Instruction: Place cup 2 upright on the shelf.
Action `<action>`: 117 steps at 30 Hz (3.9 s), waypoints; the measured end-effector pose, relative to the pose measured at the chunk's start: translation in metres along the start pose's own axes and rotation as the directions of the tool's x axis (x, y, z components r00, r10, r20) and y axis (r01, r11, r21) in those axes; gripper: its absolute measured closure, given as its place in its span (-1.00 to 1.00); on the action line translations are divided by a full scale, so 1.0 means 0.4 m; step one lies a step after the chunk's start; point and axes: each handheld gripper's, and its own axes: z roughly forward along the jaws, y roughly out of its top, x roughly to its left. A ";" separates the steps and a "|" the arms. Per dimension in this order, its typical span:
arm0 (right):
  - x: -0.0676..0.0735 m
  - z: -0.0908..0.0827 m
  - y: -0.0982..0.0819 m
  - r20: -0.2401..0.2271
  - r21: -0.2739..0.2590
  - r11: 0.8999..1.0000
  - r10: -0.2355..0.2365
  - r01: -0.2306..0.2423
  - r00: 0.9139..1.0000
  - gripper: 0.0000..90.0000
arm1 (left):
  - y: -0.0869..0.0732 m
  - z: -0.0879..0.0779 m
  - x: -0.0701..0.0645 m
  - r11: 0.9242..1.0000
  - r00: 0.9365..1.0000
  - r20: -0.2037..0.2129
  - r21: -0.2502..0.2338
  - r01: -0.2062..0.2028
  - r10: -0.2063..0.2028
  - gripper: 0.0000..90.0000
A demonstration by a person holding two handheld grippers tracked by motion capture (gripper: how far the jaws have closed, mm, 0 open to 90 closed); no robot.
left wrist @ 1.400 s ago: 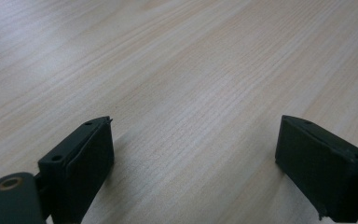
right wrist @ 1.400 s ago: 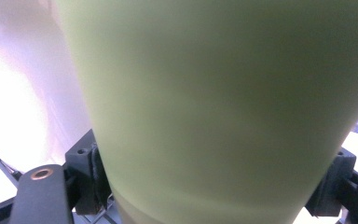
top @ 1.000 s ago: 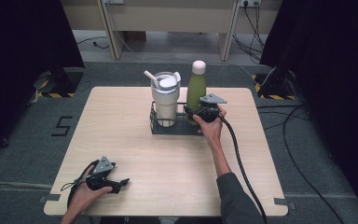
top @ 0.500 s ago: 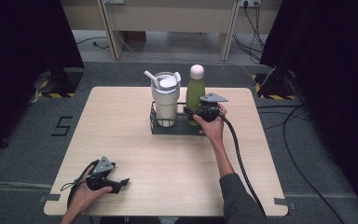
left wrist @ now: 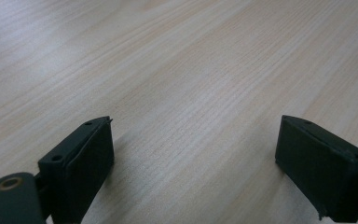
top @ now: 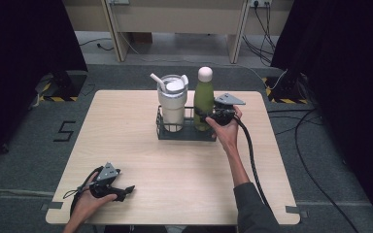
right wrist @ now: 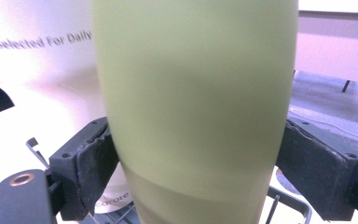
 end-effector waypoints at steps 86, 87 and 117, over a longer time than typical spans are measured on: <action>0.098 -0.283 -0.146 -0.024 0.031 0.999 -0.036 0.037 0.999 -0.66 | 0.000 0.000 0.000 1.000 1.000 -0.002 0.000 0.000 0.000 -0.76; 0.100 -0.284 -0.147 -0.025 0.031 0.999 -0.037 0.037 0.999 -0.66 | 0.000 0.000 0.000 1.000 1.000 -0.002 -0.001 0.000 0.000 -0.76; 0.149 -0.317 -0.212 -0.073 0.079 0.996 -0.044 0.050 0.996 -0.66 | 0.000 0.000 0.000 1.000 1.000 -0.002 0.000 -0.001 0.001 -0.76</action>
